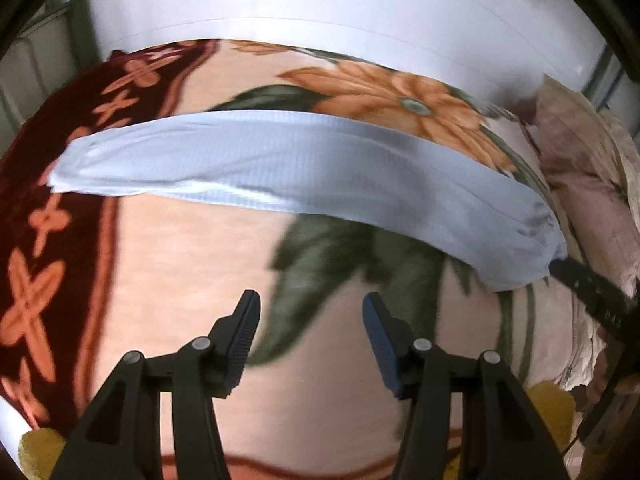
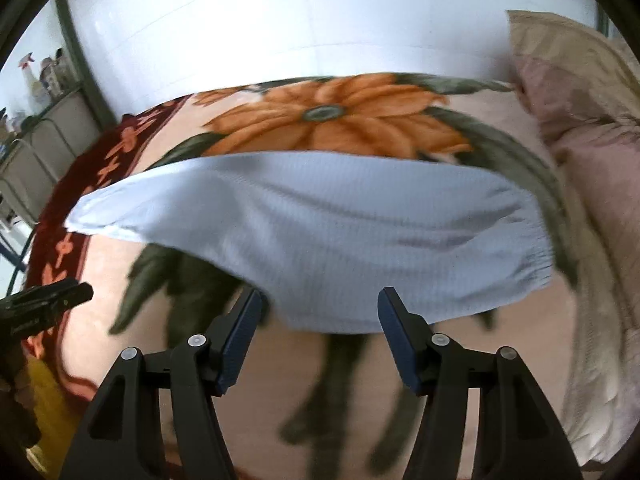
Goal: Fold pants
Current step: 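Open both tools and release the folded striped pants strip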
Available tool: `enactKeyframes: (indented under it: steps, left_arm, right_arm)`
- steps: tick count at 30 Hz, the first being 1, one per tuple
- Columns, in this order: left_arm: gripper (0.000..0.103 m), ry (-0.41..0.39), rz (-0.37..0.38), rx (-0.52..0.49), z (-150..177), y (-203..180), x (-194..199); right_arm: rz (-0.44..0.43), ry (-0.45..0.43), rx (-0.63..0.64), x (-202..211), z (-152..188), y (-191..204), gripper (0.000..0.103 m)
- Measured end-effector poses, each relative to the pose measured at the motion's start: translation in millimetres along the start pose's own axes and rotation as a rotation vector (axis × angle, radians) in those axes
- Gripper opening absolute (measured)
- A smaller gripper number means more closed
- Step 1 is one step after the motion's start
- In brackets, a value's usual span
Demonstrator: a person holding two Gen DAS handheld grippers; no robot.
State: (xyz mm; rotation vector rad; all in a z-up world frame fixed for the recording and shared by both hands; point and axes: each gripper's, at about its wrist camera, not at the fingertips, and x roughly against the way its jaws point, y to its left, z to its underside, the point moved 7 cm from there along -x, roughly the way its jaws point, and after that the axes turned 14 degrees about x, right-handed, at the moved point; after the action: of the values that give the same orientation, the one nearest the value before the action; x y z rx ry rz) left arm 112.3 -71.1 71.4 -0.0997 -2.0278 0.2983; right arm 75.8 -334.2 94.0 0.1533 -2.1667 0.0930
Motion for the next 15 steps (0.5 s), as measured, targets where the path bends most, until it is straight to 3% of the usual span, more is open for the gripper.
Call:
enactKeyframes:
  steps: [7, 15]
  left_arm:
    - [0.059, -0.016, -0.030, 0.099, -11.3, 65.0, 12.9]
    - [0.061, -0.038, -0.063, 0.207, -35.6, 132.6, 18.4]
  right_arm:
    - [-0.061, 0.003, 0.006, -12.2, 1.8, 53.2, 0.062]
    - [-0.071, 0.003, 0.076, -24.7, 3.3, 97.8, 0.062]
